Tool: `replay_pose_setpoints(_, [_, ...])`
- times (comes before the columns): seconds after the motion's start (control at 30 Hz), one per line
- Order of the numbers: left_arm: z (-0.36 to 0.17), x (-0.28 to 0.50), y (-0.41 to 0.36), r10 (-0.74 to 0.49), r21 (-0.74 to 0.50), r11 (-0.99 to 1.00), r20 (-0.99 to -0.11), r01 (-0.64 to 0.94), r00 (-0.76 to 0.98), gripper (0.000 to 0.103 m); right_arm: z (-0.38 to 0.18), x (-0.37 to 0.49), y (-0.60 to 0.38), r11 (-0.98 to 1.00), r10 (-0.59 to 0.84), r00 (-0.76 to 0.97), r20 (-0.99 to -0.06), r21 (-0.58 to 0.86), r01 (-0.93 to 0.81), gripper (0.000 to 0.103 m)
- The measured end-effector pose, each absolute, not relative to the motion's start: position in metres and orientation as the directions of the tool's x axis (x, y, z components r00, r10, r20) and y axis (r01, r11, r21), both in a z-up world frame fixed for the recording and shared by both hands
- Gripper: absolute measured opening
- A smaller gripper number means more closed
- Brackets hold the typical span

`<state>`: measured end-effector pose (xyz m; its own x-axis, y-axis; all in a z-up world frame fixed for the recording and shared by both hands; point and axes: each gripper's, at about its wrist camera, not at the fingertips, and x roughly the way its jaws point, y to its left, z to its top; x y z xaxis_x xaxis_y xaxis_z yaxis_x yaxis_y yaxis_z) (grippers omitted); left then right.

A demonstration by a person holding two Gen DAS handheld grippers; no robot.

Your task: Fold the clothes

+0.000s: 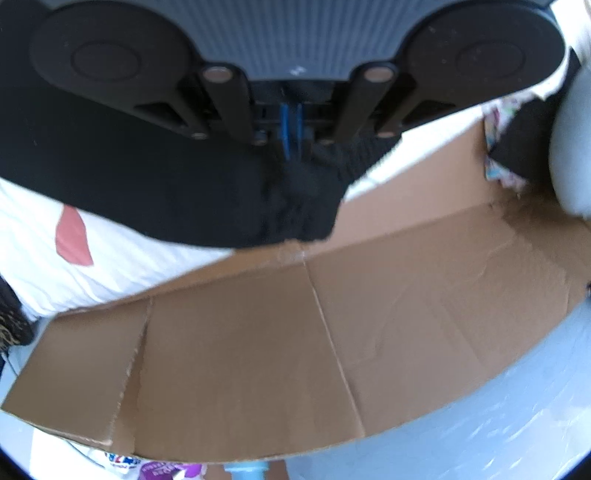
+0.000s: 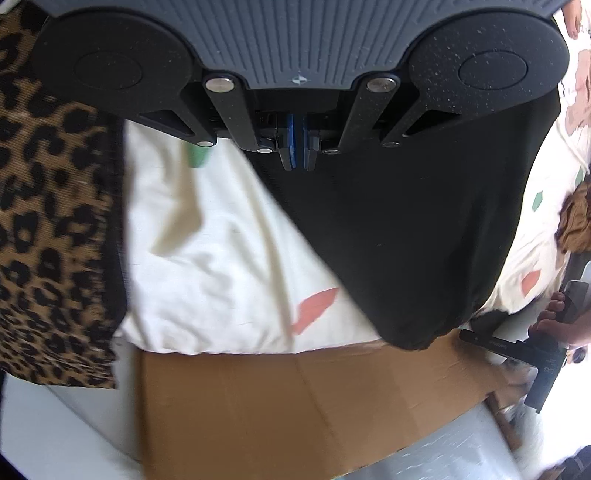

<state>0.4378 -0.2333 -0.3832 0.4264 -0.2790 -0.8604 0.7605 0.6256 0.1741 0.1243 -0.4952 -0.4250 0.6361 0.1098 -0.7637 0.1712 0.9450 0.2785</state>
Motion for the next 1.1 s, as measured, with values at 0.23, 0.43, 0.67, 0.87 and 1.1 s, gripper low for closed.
replay_pose_setpoints(0.23, [-0.402,0.436,-0.225,-0.312,0.118,0.666,-0.853,0.737,0.418,0.007,-0.435,0.146,-0.476,0.96,0.138,0.615,-0.777,0.258,0.11,0.031])
replay_pose_setpoints(0.43, [-0.431,0.441,-0.244,-0.205,0.214,0.63,-0.881,0.746,0.426,0.003,-0.446,0.166,-0.474,0.968,0.122,0.602,-0.789,0.228,0.103,0.032])
replay_pose_setpoints(0.67, [-0.425,0.442,-0.245,-0.152,0.25,0.639,-0.886,0.728,0.438,0.003,-0.45,0.167,-0.478,0.982,0.061,0.582,-0.811,0.152,0.109,0.02])
replay_pose_setpoints(0.87, [-0.391,0.432,-0.218,-0.215,0.194,0.685,-0.867,0.703,0.449,0.007,-0.45,0.162,-0.485,0.978,0.015,0.566,-0.825,0.129,0.162,0.006])
replay_pose_setpoints(1.1, [-0.381,0.409,-0.188,-0.258,0.135,0.696,-0.87,0.706,0.42,0.007,-0.443,0.158,-0.484,0.973,-0.031,0.552,-0.833,0.101,0.206,0.004])
